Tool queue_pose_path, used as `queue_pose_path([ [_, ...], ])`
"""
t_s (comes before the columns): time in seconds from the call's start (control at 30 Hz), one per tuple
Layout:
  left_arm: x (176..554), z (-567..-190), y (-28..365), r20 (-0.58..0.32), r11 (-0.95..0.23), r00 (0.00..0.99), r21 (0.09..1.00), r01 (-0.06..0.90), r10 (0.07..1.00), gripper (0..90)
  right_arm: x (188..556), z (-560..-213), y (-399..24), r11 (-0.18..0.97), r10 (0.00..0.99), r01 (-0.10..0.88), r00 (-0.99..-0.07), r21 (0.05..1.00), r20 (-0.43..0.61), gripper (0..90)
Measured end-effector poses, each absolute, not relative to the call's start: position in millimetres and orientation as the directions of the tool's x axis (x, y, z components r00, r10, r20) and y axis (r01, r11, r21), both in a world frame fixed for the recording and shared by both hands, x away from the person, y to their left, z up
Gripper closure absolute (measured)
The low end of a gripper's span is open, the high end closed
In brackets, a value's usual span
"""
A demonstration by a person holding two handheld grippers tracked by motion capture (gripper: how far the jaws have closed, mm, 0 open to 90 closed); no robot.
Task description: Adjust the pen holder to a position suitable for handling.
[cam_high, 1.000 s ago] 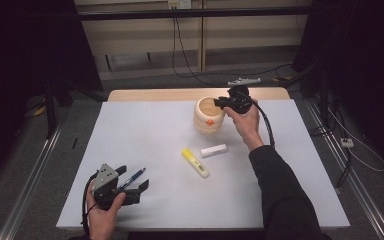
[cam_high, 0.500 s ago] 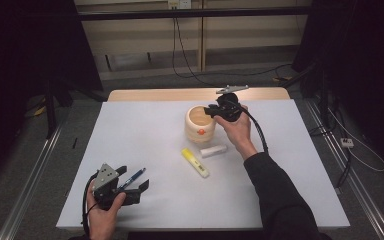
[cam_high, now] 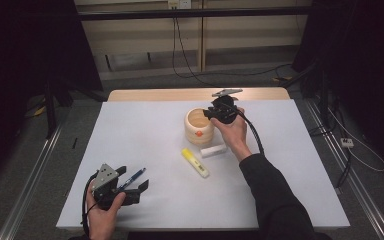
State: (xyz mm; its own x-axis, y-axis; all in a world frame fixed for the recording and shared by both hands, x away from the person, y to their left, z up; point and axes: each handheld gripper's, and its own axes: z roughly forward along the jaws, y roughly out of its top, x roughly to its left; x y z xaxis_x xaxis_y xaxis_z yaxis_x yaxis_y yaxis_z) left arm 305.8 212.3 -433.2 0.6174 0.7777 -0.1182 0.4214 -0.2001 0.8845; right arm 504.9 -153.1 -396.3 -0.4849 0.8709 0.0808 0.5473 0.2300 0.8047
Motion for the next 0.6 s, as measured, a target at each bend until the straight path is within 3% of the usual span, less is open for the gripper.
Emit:
queue_pose_path([
  [0.6, 306.0, -433.7, 211.6, -0.111, -0.211, 0.617, 0.881, 0.424, 0.779, 5.6, 510.9, -402.8, -157.6, 0.219, 0.862, 0.530, -0.498, 0.819, 0.093, 68.4],
])
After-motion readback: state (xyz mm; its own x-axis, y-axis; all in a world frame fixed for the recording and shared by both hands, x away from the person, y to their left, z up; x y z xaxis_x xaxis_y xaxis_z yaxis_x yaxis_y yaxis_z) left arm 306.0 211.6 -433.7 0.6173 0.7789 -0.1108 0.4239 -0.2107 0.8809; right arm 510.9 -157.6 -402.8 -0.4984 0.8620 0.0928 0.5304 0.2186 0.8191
